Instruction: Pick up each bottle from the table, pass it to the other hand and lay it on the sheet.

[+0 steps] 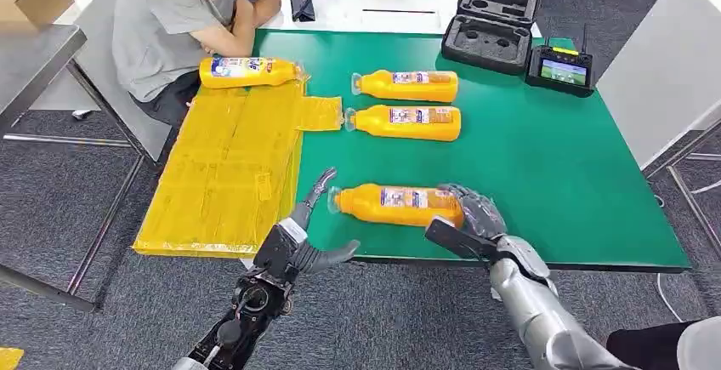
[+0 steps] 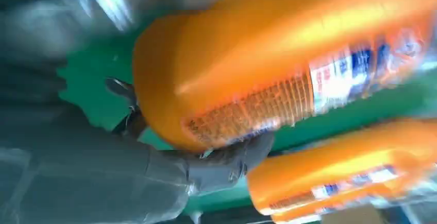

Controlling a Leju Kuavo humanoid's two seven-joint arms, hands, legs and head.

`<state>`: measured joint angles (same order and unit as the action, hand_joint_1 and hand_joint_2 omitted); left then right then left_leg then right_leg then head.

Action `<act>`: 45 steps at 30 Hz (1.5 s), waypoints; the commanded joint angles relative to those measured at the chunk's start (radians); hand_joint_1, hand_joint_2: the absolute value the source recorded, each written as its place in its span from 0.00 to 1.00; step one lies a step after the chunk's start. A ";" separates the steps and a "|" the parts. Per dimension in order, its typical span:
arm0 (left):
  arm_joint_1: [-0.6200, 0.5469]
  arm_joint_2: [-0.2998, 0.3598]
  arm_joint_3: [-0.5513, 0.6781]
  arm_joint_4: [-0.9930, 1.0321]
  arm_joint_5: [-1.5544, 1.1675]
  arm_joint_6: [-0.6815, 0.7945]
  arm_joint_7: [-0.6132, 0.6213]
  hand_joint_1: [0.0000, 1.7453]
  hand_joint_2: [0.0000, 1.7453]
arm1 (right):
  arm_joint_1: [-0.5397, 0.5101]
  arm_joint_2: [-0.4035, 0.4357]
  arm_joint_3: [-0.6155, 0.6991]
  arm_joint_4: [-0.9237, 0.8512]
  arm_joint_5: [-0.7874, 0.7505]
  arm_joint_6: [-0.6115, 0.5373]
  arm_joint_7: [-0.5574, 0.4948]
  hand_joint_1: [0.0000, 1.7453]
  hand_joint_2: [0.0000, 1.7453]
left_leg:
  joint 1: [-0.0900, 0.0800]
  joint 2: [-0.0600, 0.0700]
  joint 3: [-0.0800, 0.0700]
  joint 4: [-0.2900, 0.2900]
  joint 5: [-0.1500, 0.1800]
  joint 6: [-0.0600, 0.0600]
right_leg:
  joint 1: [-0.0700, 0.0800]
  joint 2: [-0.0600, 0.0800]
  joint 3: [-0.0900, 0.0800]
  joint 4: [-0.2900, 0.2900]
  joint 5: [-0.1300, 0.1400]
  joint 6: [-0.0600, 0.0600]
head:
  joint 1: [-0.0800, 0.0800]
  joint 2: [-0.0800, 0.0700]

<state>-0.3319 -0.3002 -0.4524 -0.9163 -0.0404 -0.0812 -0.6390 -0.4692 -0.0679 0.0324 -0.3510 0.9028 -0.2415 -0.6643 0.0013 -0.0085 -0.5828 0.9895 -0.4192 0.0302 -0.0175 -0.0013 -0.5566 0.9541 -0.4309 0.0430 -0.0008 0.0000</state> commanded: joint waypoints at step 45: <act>-0.100 -0.017 0.110 0.256 0.372 -0.243 -0.016 0.00 1.00 | 0.277 0.053 0.368 -0.738 -0.797 -0.112 -0.034 1.00 1.00 | 0.000 0.002 -0.004 0.000 -0.001 -0.001 | 0.000 0.002 -0.005 0.001 -0.001 -0.002 | 0.000 0.000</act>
<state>-0.3733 -0.3231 -0.3868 -0.7744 0.2869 -0.2873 -0.6584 -0.2039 -0.0320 0.3220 -0.9940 0.1256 -0.3685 -0.6966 0.0012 -0.0086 -0.5885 0.9895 -0.4190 0.0303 -0.0177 -0.0013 -0.5626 0.9541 -0.4309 0.0430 -0.0008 0.0000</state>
